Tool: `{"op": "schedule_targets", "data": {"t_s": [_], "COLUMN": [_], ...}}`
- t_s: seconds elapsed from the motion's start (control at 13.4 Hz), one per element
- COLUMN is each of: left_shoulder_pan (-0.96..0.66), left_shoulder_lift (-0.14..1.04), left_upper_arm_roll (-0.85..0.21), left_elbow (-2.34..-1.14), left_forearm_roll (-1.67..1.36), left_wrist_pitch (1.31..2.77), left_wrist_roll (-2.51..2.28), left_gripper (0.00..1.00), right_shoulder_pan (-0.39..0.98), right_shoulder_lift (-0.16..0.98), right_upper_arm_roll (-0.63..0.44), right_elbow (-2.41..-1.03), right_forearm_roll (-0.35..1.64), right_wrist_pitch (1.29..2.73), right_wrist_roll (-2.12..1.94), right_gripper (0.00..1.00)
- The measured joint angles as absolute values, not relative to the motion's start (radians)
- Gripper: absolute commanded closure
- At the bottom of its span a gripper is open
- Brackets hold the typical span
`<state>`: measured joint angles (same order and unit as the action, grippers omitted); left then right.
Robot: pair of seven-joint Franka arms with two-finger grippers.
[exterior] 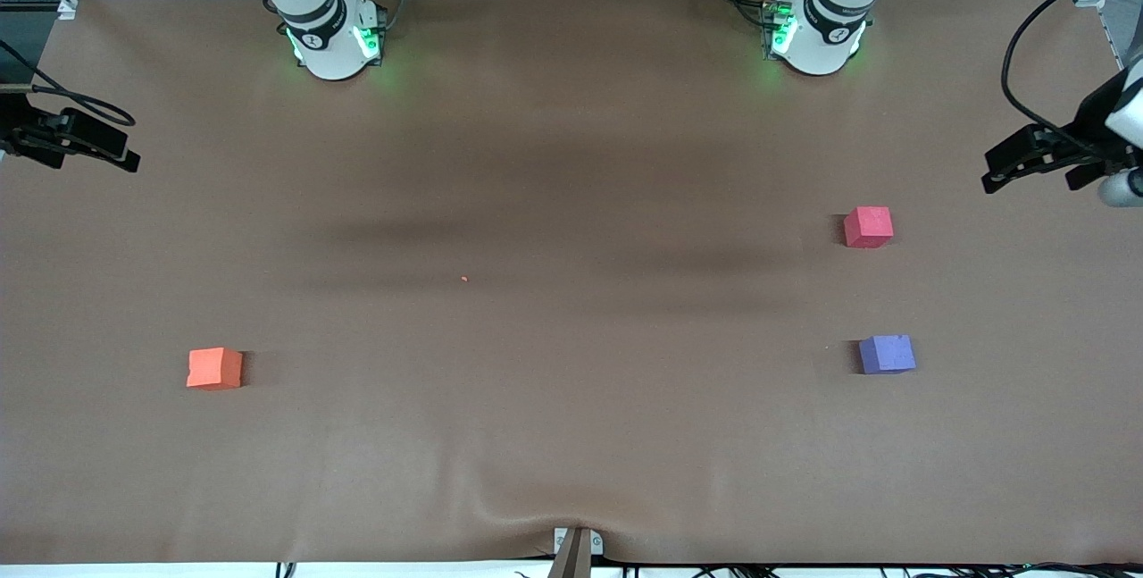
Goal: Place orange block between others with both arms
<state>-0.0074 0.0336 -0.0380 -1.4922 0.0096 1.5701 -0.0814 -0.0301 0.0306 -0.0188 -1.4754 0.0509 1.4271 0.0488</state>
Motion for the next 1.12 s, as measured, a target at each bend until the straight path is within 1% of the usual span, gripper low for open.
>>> {"op": "schedule_targets", "data": {"t_s": [0.07, 0.22, 1.12], "left_shoulder_pan": [-0.007, -0.006, -0.006], "left_shoulder_lift": [0.033, 0.033, 0.033], "left_upper_arm_roll": [-0.036, -0.035, -0.039], "left_elbow": [-1.485, -1.481, -1.48], "left_forearm_roll": [0.012, 0.03, 0.034], "left_wrist_pitch": [1.57, 1.57, 1.568], "left_wrist_roll": [-0.081, -0.081, -0.081], "left_gripper": [0.0, 0.0, 0.0], "right_shoulder_pan": [-0.009, -0.003, -0.002], "right_shoulder_lift": [0.031, 0.031, 0.036], "right_upper_arm_roll": [-0.045, -0.059, -0.063], "right_elbow": [-1.475, -1.475, -1.479], "right_forearm_roll": [0.051, 0.051, 0.05], "right_wrist_pitch": [1.427, 1.427, 1.425], "right_wrist_roll": [0.049, 0.049, 0.049], "right_gripper": [0.0, 0.0, 0.0]}}
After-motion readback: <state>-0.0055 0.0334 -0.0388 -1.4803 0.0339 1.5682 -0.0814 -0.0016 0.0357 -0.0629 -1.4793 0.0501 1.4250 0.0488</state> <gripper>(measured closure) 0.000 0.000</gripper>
